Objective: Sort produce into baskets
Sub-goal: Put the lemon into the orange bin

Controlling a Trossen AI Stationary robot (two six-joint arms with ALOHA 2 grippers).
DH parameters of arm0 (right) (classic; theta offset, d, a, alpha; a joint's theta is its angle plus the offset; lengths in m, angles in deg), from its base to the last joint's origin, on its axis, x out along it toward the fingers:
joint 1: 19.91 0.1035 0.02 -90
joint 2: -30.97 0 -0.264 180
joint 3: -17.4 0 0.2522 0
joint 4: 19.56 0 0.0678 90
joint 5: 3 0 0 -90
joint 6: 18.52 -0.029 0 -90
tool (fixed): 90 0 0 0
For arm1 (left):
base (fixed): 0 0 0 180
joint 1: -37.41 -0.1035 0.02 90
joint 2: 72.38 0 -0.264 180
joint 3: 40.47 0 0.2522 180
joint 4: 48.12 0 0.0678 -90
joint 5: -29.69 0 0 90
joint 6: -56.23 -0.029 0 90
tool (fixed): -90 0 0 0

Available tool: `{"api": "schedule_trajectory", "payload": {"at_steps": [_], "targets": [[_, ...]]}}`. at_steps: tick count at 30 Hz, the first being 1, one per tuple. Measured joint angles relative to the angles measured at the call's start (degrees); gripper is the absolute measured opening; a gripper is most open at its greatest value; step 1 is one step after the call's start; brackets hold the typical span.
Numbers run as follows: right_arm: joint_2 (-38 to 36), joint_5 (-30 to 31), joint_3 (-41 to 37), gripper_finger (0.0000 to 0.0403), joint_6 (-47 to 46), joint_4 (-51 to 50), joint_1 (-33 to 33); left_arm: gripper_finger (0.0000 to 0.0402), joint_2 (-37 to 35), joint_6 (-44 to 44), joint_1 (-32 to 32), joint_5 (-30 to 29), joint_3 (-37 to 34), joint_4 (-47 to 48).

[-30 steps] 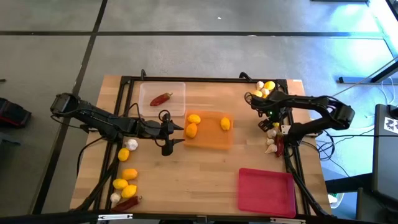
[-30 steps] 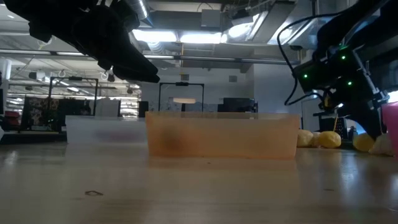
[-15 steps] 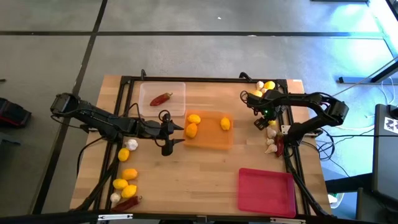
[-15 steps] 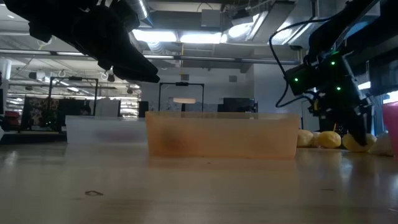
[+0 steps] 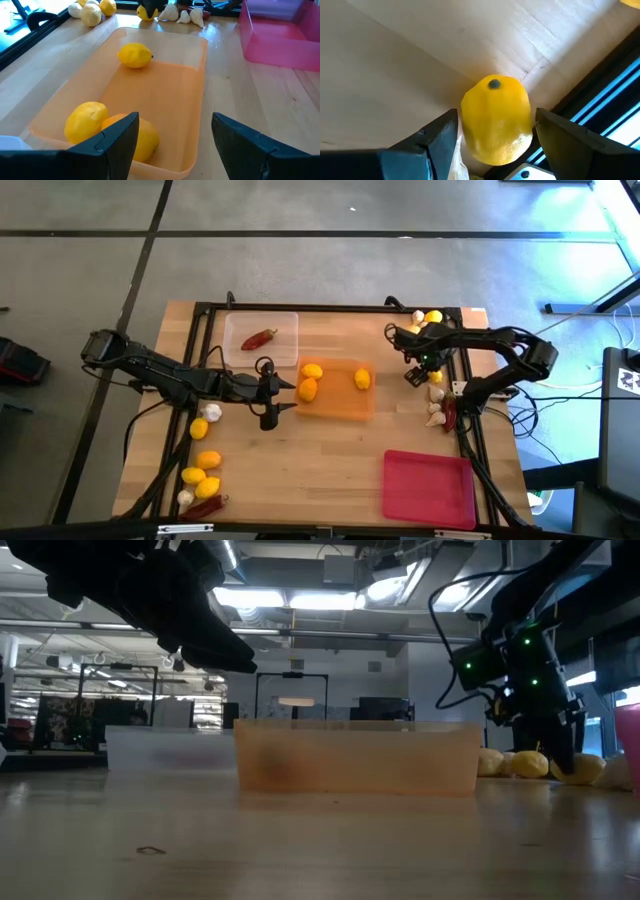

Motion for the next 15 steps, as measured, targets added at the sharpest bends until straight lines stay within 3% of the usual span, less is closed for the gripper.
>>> {"api": "schedule_trajectory", "payload": {"at_steps": [4,11,15], "targets": [[1.22,0.60,-0.02,0.0231,1.24,0.38,-0.02,0.0246,0.00,0.00,0.00,-0.04,0.00,0.02],[1.47,0.49,0.73,0.0131,4.35,1.52,0.37,0.0246,0.00,-0.02,0.00,-0.06,0.00,0.02],[-0.76,0.14,3.72,0.0118,5.33,1.74,2.82,0.0246,0.00,0.38,0.00,-0.09,0.00,0.02]]}}
